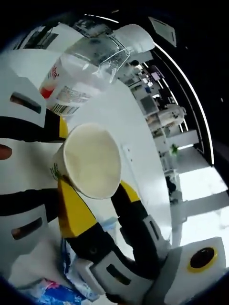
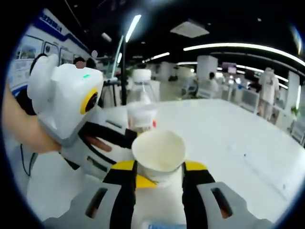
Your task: Arrange the tabletop items into an orderly group along one side of the table until the central work area is clear of visible clutter.
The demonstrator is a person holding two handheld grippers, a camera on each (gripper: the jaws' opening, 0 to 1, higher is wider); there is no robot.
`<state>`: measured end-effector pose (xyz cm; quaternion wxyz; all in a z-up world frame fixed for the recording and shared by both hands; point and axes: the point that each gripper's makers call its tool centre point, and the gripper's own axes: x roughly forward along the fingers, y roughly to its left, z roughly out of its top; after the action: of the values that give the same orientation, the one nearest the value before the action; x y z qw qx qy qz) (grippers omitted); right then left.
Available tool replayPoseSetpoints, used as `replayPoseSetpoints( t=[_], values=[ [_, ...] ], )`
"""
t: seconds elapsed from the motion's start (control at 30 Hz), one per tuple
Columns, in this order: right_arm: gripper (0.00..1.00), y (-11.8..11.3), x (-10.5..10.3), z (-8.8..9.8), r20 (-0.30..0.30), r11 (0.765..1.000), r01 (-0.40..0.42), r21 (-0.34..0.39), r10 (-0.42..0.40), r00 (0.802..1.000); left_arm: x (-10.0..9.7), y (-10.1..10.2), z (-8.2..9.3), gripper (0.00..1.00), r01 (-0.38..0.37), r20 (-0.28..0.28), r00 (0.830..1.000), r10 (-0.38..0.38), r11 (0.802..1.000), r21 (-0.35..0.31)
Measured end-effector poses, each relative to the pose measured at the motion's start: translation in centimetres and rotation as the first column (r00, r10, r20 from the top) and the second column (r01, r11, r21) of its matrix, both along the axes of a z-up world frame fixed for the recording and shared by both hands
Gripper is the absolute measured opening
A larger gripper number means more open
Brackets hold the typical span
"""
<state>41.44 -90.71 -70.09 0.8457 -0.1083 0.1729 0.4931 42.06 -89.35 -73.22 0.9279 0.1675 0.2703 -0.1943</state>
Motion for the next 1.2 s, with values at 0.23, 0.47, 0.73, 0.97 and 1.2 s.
replayPoseSetpoints(
  t=[0.23,0.47,0.73,0.97,1.2],
  values=[
    [0.33,0.7,0.1,-0.1,-0.029,0.999,0.03,0.023,-0.03,0.999,0.0,0.9,-0.3,0.35,-0.072,-0.018,0.997,0.071,0.995,-0.065],
    [0.33,0.7,0.3,-0.2,-0.056,0.998,0.055,0.037,-0.053,0.997,-0.3,1.1,-0.7,0.34,-0.144,-0.058,0.989,0.137,0.979,-0.142],
    [0.34,1.2,0.3,0.0,-0.082,0.996,0.069,0.065,-0.063,0.995,-0.9,1.5,-1.0,0.32,-0.187,-0.078,0.982,0.175,0.964,-0.19],
    [0.33,1.3,-0.1,-0.4,-0.107,0.996,0.072,0.057,-0.066,0.992,-1.2,1.8,-1.4,0.35,-0.223,-0.099,0.974,0.206,0.948,-0.228],
    [0.36,0.9,0.0,-0.2,-0.112,0.994,0.093,0.048,-0.087,0.99,-1.5,1.6,-1.4,0.39,-0.236,-0.106,0.971,0.215,0.937,-0.259]
  ],
)
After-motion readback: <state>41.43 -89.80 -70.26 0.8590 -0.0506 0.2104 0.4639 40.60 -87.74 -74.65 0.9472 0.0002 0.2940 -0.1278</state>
